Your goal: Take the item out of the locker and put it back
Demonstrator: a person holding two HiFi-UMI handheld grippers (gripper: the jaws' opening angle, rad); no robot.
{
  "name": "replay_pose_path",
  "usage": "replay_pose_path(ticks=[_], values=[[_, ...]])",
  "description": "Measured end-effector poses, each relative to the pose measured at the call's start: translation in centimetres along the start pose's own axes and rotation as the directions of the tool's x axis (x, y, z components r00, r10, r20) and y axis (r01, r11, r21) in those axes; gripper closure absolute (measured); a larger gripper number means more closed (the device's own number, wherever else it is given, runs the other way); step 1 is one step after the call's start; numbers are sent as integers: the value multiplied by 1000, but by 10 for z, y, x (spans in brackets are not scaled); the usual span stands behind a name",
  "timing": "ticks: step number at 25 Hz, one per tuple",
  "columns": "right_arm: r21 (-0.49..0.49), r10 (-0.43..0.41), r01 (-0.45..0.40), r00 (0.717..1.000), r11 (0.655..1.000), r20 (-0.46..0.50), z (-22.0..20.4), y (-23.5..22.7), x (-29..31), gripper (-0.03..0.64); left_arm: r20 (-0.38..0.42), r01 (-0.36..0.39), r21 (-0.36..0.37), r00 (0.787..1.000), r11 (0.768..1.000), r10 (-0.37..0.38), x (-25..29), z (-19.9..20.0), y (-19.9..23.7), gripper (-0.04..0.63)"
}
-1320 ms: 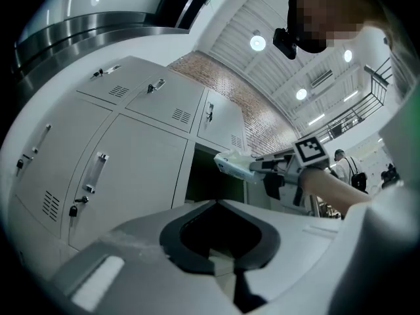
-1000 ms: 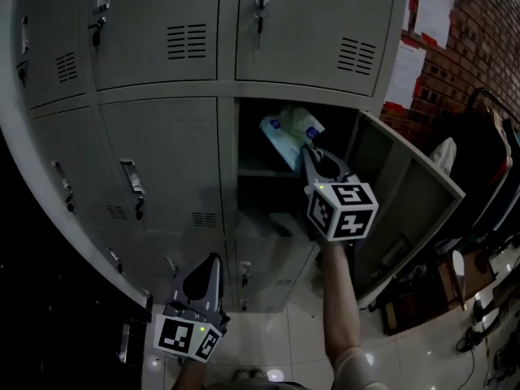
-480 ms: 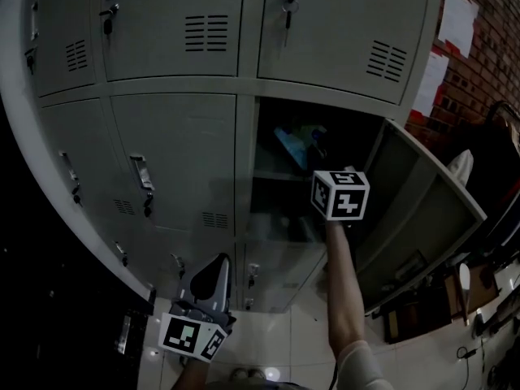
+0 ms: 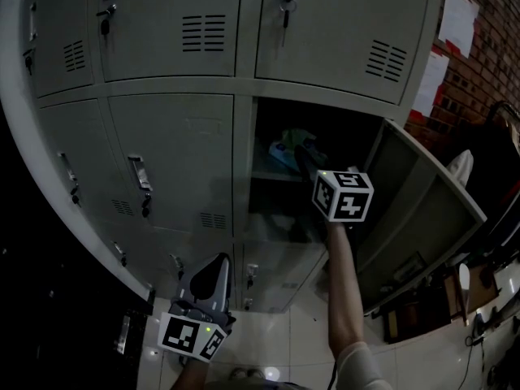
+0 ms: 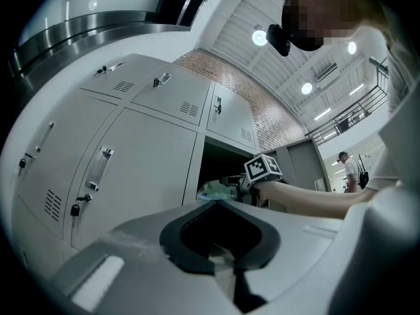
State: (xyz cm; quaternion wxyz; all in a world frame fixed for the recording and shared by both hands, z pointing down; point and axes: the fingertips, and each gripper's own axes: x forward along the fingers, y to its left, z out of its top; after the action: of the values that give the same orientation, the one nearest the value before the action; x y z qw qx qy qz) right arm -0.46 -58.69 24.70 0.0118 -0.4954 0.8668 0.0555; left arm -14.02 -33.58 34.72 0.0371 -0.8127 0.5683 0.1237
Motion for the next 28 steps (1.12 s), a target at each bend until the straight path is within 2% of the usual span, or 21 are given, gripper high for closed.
replay_pose_path(ticks=[11, 15, 20, 23, 28], values=[[-11, 23, -23, 998, 1000, 61, 25, 17, -30, 268, 17, 24, 3, 1000, 1000, -24, -4, 9, -12, 592], [-5, 52, -52, 989, 999, 141, 53, 37, -63, 268, 27, 32, 6, 999, 999, -33, -9, 15, -16, 592], [19, 77, -85, 958, 996, 276, 74, 75, -138, 268, 39, 49, 15, 998, 999, -50, -15, 22, -25, 591], [53, 67, -88, 945, 995, 320, 70, 93, -180, 268, 46, 61, 17, 997, 998, -62, -19, 27, -32, 592], [33, 44, -57, 948, 998, 314, 36, 119, -230, 287, 58, 90, 16, 994, 996, -91, -24, 31, -48, 591]])
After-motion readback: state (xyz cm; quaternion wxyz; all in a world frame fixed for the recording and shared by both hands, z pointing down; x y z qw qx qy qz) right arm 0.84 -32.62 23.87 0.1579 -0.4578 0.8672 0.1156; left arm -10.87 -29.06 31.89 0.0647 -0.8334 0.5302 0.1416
